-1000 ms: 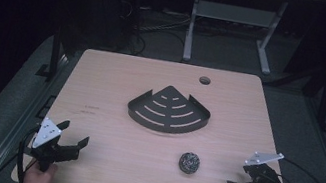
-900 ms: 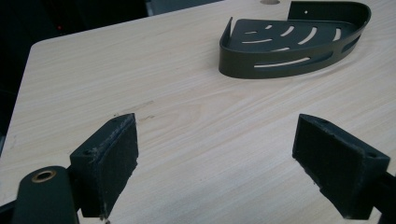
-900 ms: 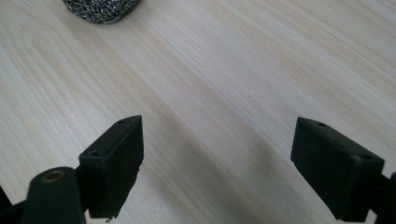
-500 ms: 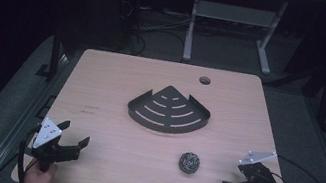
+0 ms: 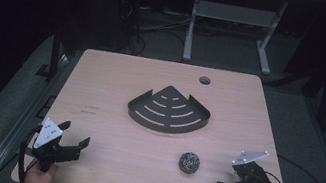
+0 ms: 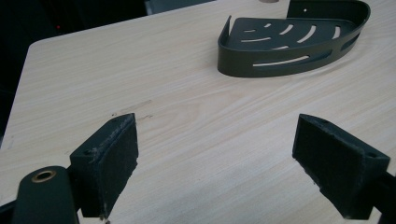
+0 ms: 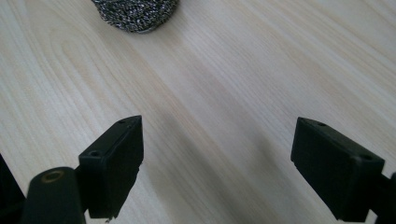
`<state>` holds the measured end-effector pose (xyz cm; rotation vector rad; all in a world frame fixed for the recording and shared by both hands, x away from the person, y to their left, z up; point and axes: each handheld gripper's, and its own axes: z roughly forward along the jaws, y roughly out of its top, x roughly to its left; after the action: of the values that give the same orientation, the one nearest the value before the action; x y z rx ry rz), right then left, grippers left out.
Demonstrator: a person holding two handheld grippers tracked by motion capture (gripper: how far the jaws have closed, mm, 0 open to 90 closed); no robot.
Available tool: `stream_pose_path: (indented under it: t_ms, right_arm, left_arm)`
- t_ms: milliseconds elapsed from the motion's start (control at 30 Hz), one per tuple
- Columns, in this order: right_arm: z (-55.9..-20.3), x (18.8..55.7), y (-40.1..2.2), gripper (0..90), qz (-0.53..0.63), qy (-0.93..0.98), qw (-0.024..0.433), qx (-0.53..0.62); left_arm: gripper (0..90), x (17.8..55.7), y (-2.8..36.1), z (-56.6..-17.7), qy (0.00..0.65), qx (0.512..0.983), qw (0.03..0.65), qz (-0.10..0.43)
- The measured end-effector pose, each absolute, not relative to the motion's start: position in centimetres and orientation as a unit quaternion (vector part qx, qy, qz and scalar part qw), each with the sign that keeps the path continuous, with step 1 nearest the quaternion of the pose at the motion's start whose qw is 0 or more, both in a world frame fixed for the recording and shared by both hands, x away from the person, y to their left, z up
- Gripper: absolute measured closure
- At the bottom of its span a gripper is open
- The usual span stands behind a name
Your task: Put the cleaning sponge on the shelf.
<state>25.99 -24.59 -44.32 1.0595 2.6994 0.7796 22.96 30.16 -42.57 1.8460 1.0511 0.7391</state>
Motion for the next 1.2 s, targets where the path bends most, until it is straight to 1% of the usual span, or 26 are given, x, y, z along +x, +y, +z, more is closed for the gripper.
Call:
stream_pose_path:
  t_ms: [1200]
  right_arm:
    - [-43.2,26.6,-20.3,15.7,0.244,0.922,0.052,0.295]
  left_arm:
    - [13.7,22.9,30.4,-42.6,0.425,0.739,0.429,0.299]
